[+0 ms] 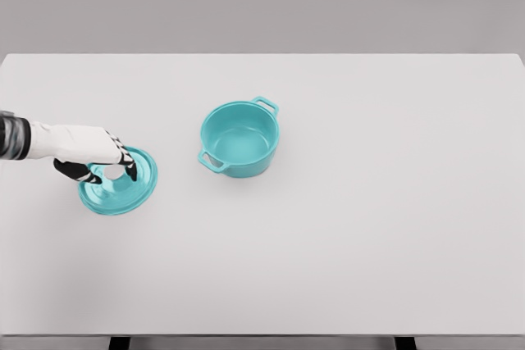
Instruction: Cover the pot with left arm
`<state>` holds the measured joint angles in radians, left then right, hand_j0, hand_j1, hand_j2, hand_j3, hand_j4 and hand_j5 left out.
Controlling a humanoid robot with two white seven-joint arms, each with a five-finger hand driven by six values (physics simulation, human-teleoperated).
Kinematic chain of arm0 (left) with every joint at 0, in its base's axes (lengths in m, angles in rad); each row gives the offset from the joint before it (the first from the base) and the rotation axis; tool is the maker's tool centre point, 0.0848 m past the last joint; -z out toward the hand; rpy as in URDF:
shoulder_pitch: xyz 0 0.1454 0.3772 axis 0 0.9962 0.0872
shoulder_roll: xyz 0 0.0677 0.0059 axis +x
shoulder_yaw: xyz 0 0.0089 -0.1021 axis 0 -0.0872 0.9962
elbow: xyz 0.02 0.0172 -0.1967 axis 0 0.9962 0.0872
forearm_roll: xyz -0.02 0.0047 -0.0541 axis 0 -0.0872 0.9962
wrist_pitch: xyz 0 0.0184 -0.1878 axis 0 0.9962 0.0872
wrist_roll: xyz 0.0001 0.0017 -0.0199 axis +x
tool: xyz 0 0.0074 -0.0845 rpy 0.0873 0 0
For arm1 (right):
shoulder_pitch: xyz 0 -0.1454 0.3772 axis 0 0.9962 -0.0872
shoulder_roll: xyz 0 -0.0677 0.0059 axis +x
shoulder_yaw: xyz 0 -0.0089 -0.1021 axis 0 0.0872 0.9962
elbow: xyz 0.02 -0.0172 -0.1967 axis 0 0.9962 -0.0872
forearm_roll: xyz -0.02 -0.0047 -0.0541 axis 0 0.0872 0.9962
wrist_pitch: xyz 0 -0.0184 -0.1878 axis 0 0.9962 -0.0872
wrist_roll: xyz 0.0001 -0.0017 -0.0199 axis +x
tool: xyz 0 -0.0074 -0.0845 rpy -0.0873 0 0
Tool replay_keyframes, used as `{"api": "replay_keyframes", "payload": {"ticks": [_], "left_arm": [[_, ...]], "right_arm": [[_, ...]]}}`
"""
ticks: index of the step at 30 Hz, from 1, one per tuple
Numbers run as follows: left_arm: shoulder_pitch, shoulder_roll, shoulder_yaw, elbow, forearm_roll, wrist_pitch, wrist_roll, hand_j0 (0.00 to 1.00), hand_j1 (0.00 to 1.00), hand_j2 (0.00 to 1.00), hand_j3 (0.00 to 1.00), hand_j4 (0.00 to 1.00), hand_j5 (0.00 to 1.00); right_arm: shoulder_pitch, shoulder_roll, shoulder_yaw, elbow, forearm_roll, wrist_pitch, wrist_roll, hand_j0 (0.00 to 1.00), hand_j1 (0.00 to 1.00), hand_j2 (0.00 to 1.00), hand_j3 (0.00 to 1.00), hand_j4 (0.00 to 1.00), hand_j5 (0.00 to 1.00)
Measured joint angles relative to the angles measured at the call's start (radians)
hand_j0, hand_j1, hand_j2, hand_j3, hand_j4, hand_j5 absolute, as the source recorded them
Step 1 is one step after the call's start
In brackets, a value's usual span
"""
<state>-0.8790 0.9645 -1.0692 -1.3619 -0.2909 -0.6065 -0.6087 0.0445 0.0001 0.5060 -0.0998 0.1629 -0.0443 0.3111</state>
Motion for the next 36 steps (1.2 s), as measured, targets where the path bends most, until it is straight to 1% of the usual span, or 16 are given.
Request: {"api": "replay_keyframes", "payload": {"ticks": [7,9,15,19,20,25,32,36], "left_arm": [[0.0,-0.002,-0.002,0.0,0.007,0.006,0.002,0.67,0.67,0.67,0.67,0.67,0.67],[0.0,-0.003,-0.003,0.0,0.007,0.007,0.003,0.61,0.61,0.61,0.61,0.61,0.61],[0.0,-0.004,-0.003,0.0,0.0,0.003,0.003,0.54,0.54,0.54,0.54,0.54,0.54],[-0.002,-0.004,-0.005,0.0,-0.005,-0.002,0.002,0.48,0.48,0.48,0.48,0.48,0.48],[-0.003,-0.004,-0.006,-0.001,-0.006,-0.002,0.001,0.45,0.45,0.45,0.45,0.45,0.45],[-0.012,-0.005,-0.008,-0.007,-0.005,-0.006,-0.002,0.44,0.44,0.44,0.44,0.44,0.44],[-0.054,-0.005,-0.008,-0.039,0.002,-0.006,-0.002,0.45,0.45,0.45,0.45,0.45,0.45],[-0.074,-0.005,-0.007,-0.058,0.024,-0.006,-0.002,0.45,0.45,0.45,0.45,0.45,0.45]], "right_arm": [[0.0,0.0,0.0,0.0,0.0,0.0,0.0,1.0,1.0,1.0,1.0,1.0,1.0],[0.002,0.0,0.0,0.0,0.0,0.0,0.0,1.0,1.0,1.0,1.0,1.0,1.0],[0.0,0.0,0.0,0.0,0.0,0.0,0.0,1.0,1.0,1.0,1.0,1.0,1.0],[0.0,0.0,0.0,0.0,0.0,0.0,0.0,1.0,1.0,1.0,1.0,1.0,1.0],[0.002,0.0,0.0,0.0,0.0,0.0,0.0,1.0,1.0,1.0,1.0,1.0,1.0],[0.0,0.0,0.0,0.0,0.0,0.0,0.0,1.0,1.0,1.0,1.0,1.0,1.0],[0.0,0.0,0.0,0.0,0.0,0.0,0.0,1.0,1.0,1.0,1.0,1.0,1.0],[0.0,0.0,0.0,0.0,0.0,0.0,0.0,1.0,1.0,1.0,1.0,1.0,1.0]]}}
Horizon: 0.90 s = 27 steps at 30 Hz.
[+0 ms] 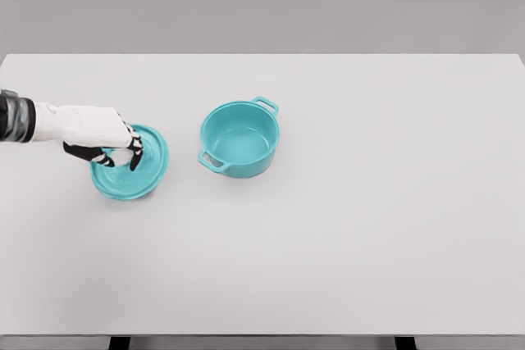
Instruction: Cover the pot with left arm
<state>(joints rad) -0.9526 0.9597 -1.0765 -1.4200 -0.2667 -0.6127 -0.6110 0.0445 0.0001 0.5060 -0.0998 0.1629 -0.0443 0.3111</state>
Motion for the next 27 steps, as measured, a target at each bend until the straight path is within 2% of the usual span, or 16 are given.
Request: {"api": "replay_keyframes", "payload": {"ticks": [10,27], "left_arm": [[-0.054,-0.029,0.0,-0.048,0.037,0.0,0.0,0.45,0.45,0.45,0.45,0.45,0.45],[-0.138,-0.113,-0.002,-0.053,0.063,0.0,0.0,0.45,0.45,0.45,0.45,0.45,0.45]], "right_arm": [[0.0,0.0,0.0,0.0,0.0,0.0,0.0,1.0,1.0,1.0,1.0,1.0,1.0],[0.0,0.0,0.0,0.0,0.0,0.0,0.0,1.0,1.0,1.0,1.0,1.0,1.0]]}}
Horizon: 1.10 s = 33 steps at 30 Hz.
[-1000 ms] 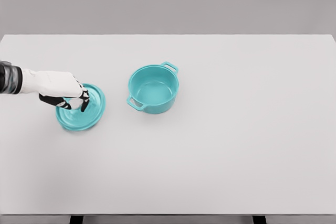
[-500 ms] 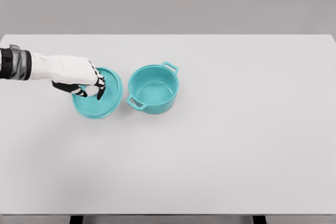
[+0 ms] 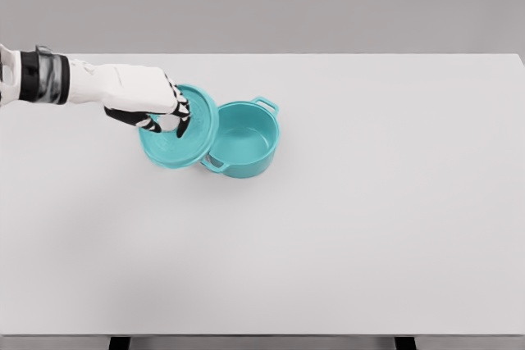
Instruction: Cover the pot with left arm
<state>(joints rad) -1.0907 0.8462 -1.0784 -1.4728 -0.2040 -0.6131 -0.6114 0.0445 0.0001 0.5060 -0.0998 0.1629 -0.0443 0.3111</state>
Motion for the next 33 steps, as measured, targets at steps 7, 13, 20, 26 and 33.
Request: {"api": "replay_keyframes", "payload": {"ticks": [7,13,20,26,33], "left_arm": [[-0.035,-0.075,-0.029,0.005,-0.004,0.0,0.0,0.45,0.45,0.45,0.45,0.45,0.45],[-0.067,-0.123,-0.041,0.017,-0.007,0.0,0.0,0.45,0.45,0.45,0.45,0.45,0.45],[-0.077,-0.192,-0.043,0.077,-0.012,0.0,0.0,0.45,0.45,0.45,0.45,0.45,0.45],[-0.081,-0.237,-0.044,0.159,-0.026,0.0,0.0,0.45,0.45,0.45,0.45,0.45,0.45],[-0.08,-0.271,-0.046,0.214,-0.047,0.0,0.0,0.46,0.46,0.46,0.46,0.46,0.46]], "right_arm": [[0.0,0.0,0.0,0.0,0.0,0.0,0.0,1.0,1.0,1.0,1.0,1.0,1.0],[0.0,0.0,0.0,0.0,0.0,0.0,0.0,1.0,1.0,1.0,1.0,1.0,1.0],[0.0,0.0,0.0,0.0,0.0,0.0,0.0,1.0,1.0,1.0,1.0,1.0,1.0],[0.002,0.0,0.0,0.0,0.0,0.0,0.0,1.0,1.0,1.0,1.0,1.0,1.0],[0.002,0.0,0.0,0.0,0.0,0.0,0.0,1.0,1.0,1.0,1.0,1.0,1.0]]}}
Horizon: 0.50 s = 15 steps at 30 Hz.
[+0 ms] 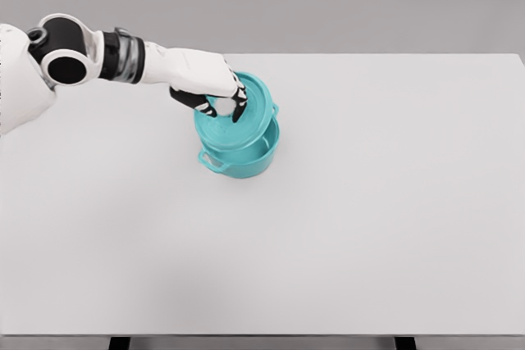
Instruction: Cover the pot with left arm
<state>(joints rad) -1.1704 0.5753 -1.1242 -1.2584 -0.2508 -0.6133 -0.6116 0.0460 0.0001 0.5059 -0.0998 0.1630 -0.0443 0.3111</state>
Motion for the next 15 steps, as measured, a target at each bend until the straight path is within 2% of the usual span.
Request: {"api": "replay_keyframes", "payload": {"ticks": [4,15], "left_arm": [[0.003,-0.013,-0.002,0.005,-0.013,0.0,0.0,0.47,0.47,0.47,0.47,0.47,0.47],[0.011,-0.017,-0.011,0.006,-0.02,0.0,0.0,0.58,0.58,0.58,0.58,0.58,0.58]], "right_arm": [[-0.002,0.0,0.0,0.0,0.0,0.0,0.0,1.0,1.0,1.0,1.0,1.0,1.0],[0.0,0.0,0.0,0.0,0.0,0.0,0.0,1.0,1.0,1.0,1.0,1.0,1.0]]}}
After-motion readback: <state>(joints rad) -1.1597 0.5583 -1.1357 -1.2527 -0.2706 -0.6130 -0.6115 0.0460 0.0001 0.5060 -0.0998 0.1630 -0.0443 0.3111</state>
